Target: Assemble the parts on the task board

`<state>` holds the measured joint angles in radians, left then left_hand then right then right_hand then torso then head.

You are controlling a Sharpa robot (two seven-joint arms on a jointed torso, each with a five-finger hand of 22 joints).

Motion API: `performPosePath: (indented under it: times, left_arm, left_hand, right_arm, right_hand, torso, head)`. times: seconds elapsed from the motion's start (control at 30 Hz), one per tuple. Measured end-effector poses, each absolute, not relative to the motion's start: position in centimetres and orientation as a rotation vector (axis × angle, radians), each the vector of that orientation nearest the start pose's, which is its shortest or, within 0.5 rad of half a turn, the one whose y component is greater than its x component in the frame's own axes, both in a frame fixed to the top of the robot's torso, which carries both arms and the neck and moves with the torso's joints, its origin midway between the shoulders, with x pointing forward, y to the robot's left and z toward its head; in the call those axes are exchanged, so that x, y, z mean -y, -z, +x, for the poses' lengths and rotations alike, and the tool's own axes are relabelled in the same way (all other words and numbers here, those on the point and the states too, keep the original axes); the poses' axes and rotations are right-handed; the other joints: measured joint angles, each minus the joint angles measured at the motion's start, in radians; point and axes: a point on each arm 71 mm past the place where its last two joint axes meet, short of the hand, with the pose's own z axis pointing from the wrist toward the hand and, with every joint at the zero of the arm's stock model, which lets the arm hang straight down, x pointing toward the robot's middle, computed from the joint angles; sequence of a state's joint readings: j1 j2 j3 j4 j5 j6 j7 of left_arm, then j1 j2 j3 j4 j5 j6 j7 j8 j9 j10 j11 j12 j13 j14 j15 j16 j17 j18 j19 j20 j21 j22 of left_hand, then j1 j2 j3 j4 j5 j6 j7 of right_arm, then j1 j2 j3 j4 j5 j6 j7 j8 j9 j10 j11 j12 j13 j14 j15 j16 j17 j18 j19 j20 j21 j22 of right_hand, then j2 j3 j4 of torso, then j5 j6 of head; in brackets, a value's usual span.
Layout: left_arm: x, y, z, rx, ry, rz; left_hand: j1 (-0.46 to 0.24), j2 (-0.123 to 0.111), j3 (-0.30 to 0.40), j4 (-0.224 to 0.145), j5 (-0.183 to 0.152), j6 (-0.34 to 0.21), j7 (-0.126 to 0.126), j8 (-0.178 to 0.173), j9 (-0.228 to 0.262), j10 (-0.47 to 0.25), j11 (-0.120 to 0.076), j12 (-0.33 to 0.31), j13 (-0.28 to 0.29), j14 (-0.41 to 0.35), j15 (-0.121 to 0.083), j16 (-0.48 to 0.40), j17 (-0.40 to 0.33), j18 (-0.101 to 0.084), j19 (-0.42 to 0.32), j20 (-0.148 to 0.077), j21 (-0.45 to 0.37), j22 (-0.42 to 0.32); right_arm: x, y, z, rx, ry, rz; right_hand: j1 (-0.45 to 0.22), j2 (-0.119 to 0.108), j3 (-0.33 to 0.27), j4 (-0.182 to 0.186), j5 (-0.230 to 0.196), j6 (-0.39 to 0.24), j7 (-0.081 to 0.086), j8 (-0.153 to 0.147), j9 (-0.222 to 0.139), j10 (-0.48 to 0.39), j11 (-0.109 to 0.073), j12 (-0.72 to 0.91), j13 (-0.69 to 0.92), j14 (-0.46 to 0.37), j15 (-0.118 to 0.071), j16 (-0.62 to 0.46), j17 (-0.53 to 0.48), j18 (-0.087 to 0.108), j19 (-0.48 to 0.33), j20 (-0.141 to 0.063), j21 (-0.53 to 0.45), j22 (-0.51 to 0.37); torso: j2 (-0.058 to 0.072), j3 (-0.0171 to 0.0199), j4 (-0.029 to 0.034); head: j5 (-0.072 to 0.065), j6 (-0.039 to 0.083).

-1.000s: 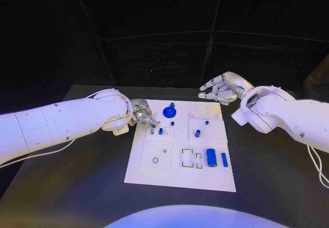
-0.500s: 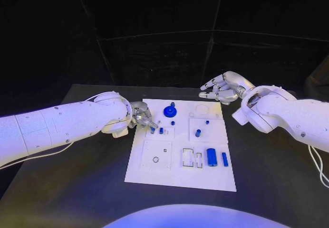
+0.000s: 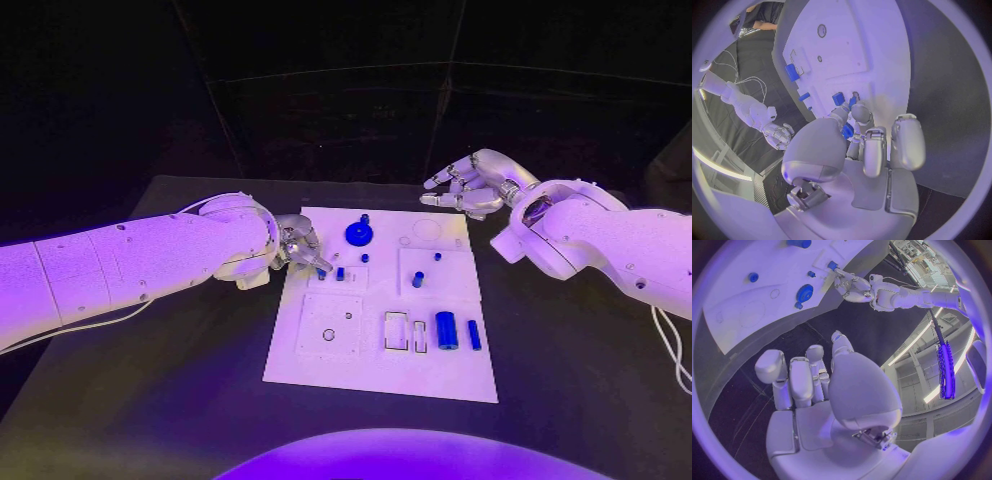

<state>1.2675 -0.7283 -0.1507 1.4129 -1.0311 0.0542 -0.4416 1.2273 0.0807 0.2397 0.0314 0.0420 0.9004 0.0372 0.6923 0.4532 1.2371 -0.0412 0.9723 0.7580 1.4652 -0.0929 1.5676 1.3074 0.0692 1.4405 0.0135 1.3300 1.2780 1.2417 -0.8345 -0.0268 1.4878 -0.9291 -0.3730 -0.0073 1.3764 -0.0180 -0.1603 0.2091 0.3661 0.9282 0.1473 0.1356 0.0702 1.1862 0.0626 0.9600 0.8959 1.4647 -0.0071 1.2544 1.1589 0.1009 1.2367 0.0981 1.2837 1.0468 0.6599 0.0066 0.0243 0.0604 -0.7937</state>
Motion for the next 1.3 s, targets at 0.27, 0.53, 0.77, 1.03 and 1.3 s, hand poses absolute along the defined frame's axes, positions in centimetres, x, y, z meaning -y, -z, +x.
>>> performPosePath:
  times: [0.27, 0.53, 0.77, 1.03, 1.3]
  left_arm:
    - [-19.27, 23.50, 49.15, -2.297, 0.455, -0.171]
    - [-19.11, 23.44, 48.98, -2.301, 0.452, -0.162]
    - [-19.14, 23.41, 48.92, -2.303, 0.448, -0.161]
    - [-19.32, 23.54, 48.90, -2.308, 0.437, -0.165]
    - [-19.33, 23.53, 48.90, -2.308, 0.436, -0.166]
  left_hand:
    - [0.000, 0.000, 0.000, 0.000, -0.002, 0.000, 0.000, 0.003, 0.000, 0.002, -0.002, 0.000, 0.000, 0.000, 0.000, 0.000, 0.000, 0.000, 0.000, 0.000, 0.000, 0.000]
    - [0.000, 0.000, 0.000, -0.001, 0.002, 0.000, 0.000, 0.005, 0.000, 0.003, 0.000, 0.000, 0.000, 0.000, 0.000, 0.000, 0.000, 0.000, 0.000, 0.000, 0.000, 0.000]
    - [-0.003, -0.003, 0.000, -0.001, 0.002, 0.000, 0.000, 0.005, 0.000, 0.003, 0.000, 0.000, 0.000, 0.000, 0.000, 0.000, 0.000, 0.000, 0.000, 0.000, 0.000, 0.000]
    - [-0.005, -0.008, 0.004, 0.002, 0.001, 0.000, 0.000, 0.005, 0.001, 0.003, 0.000, 0.000, -0.003, 0.000, 0.000, 0.000, 0.000, 0.000, 0.000, 0.000, 0.000, 0.000]
    - [-0.004, -0.009, 0.004, 0.002, 0.001, 0.000, 0.000, 0.004, 0.002, 0.003, 0.000, 0.000, -0.003, 0.000, 0.000, 0.000, 0.000, 0.000, 0.000, 0.000, 0.000, 0.000]
  right_arm:
    - [21.18, 16.17, 50.40, -1.654, -0.922, 0.334]
    - [21.17, 16.17, 50.41, -1.654, -0.922, 0.333]
    - [21.17, 16.17, 50.40, -1.654, -0.922, 0.333]
    - [21.19, 16.17, 50.40, -1.654, -0.922, 0.333]
    - [21.20, 16.17, 50.41, -1.653, -0.922, 0.333]
  right_hand:
    - [0.000, 0.000, 0.000, 0.000, 0.000, 0.000, 0.000, 0.000, 0.000, 0.000, 0.000, 0.000, 0.000, 0.000, 0.000, 0.000, 0.000, 0.000, 0.000, 0.000, 0.000, 0.000]
    - [0.000, 0.000, 0.000, 0.000, 0.000, 0.000, 0.000, 0.000, 0.000, 0.000, 0.000, 0.000, 0.000, 0.000, 0.000, 0.000, 0.000, 0.000, 0.000, 0.000, 0.000, 0.000]
    - [0.000, 0.000, -0.003, 0.003, 0.000, 0.000, 0.000, 0.000, 0.000, 0.000, 0.000, 0.000, 0.000, 0.000, 0.000, 0.000, 0.000, 0.000, 0.000, 0.000, 0.000, -0.001]
    - [0.000, 0.000, -0.003, 0.003, 0.000, 0.000, 0.000, 0.000, 0.000, 0.000, 0.000, 0.000, 0.000, 0.000, 0.000, 0.000, 0.000, 0.000, 0.000, 0.000, 0.000, -0.001]
    - [0.000, 0.000, -0.003, 0.003, 0.000, 0.000, 0.000, 0.000, 0.000, 0.000, 0.000, 0.000, 0.000, 0.000, 0.000, 0.000, 0.000, 0.000, 0.000, 0.000, 0.000, -0.001]
  torso:
    - [-0.001, -0.0005, 0.0000]
    - [0.000, -0.0005, -0.0001]
    - [0.000, -0.0002, -0.0001]
    - [0.000, -0.0003, -0.0002]
    - [0.000, -0.0004, -0.0004]
  head:
    - [0.002, 0.000]
    - [0.002, -0.001]
    - [0.002, -0.001]
    - [0.001, 0.000]
    - [0.000, -0.001]
